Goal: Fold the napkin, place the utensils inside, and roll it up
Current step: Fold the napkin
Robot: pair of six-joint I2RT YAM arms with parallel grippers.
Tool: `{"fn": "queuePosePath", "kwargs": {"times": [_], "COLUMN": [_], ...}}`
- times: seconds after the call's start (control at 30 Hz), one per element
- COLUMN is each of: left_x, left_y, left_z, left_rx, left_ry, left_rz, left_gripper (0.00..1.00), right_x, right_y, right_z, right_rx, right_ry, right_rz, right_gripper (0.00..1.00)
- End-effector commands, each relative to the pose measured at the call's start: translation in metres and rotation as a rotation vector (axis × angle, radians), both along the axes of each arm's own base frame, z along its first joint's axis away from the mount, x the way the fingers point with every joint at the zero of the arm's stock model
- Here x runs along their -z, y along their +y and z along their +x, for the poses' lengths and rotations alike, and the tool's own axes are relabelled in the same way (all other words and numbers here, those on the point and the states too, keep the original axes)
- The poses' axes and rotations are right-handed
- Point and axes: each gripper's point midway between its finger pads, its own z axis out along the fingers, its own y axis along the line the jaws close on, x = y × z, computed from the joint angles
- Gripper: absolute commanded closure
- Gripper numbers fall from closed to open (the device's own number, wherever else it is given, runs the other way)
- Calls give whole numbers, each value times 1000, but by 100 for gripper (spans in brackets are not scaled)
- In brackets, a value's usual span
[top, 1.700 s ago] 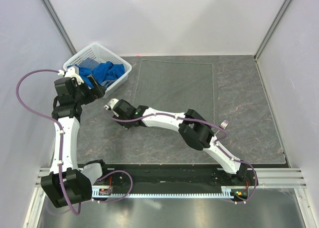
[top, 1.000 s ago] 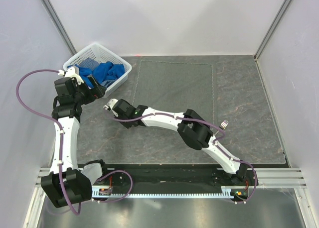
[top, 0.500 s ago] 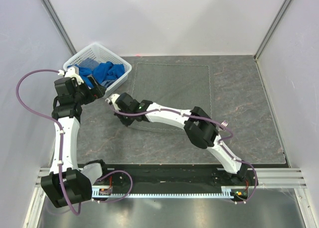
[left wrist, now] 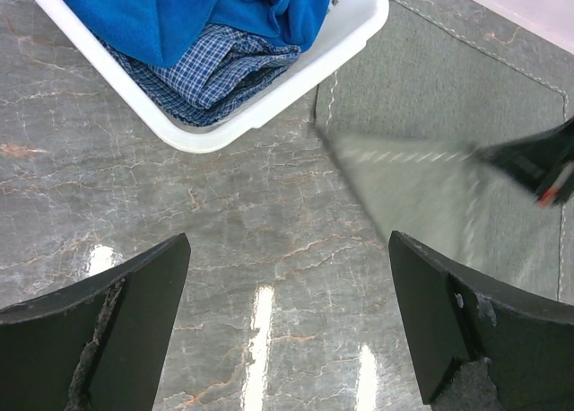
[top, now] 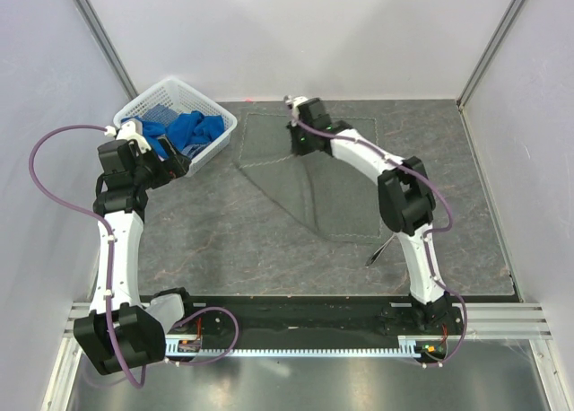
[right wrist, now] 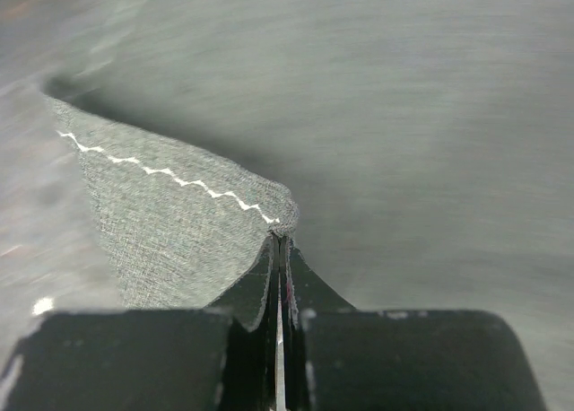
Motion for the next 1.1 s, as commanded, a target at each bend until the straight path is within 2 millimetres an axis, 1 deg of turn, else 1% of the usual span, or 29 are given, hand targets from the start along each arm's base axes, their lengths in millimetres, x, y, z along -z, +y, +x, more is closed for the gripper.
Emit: {"fn": "queuePosePath", "kwargs": {"times": [0.0, 0.07, 0.1, 0.17, 0.2, 0.27, 0.3, 0.33, 0.37, 0.43, 0.47, 0.53, 0.57, 0.63, 0.67, 0.77, 0.83, 0.9, 0.93, 1.07], "left_x": [-3, -1, 0, 1, 2, 4, 5, 5, 6, 8, 8, 9, 8, 10, 10, 11, 12, 11, 11, 13], "left_y": [5, 4, 5, 5, 5, 4, 5, 5, 5, 5, 5, 5, 5, 6, 6, 5, 5, 5, 5, 5], "left_z": [-1, 0, 0, 1, 1, 1, 1, 2, 2, 2, 2, 3, 3, 3, 3, 4, 4, 4, 4, 4], "left_rx": [6, 8, 6, 9, 9, 12, 11, 10, 11, 12, 11, 13, 13, 12, 14, 15, 16, 18, 16, 17], "left_ry": [-22, -16, -14, -9, -7, -2, 1, 3, 6, 12, 10, 13, 12, 16, 17, 19, 21, 21, 21, 27], "left_rz": [51, 51, 51, 50, 50, 49, 48, 50, 48, 47, 48, 46, 48, 51, 48, 47, 45, 45, 45, 45], "left_gripper": [0, 0, 0, 0, 0, 0, 0, 0, 0, 0, 0, 0, 0, 0, 0, 0, 0, 0, 0, 0], "right_x": [0, 3, 3, 8, 9, 13, 14, 14, 14, 13, 13, 13, 14, 15, 16, 16, 15, 17, 12, 12], "right_y": [-45, -62, -79, -96, -112, -124, -142, -148, -159, -169, -178, -187, -195, -203, -211, -226, -233, -241, -243, -256], "right_z": [42, 60, 71, 89, 99, 111, 119, 123, 130, 139, 143, 151, 155, 160, 162, 168, 173, 178, 182, 190], "right_rx": [90, 127, 160, 205, 237, 263, 306, 321, 343, 366, 383, 412, 429, 450, 466, 498, 510, 525, 530, 562], "right_ry": [-39, -53, -60, -76, -79, -82, -91, -93, -102, -118, -125, -140, -145, -156, -155, -168, -179, -183, -197, -213], "right_rz": [-15, -27, -36, -51, -54, -52, -67, -67, -69, -74, -76, -86, -89, -93, -98, -101, -91, -84, -78, -77], "right_gripper": [100, 100, 100, 100, 100, 100, 100, 100, 100, 100, 100, 100, 100, 100, 100, 100, 100, 100, 100, 100]}}
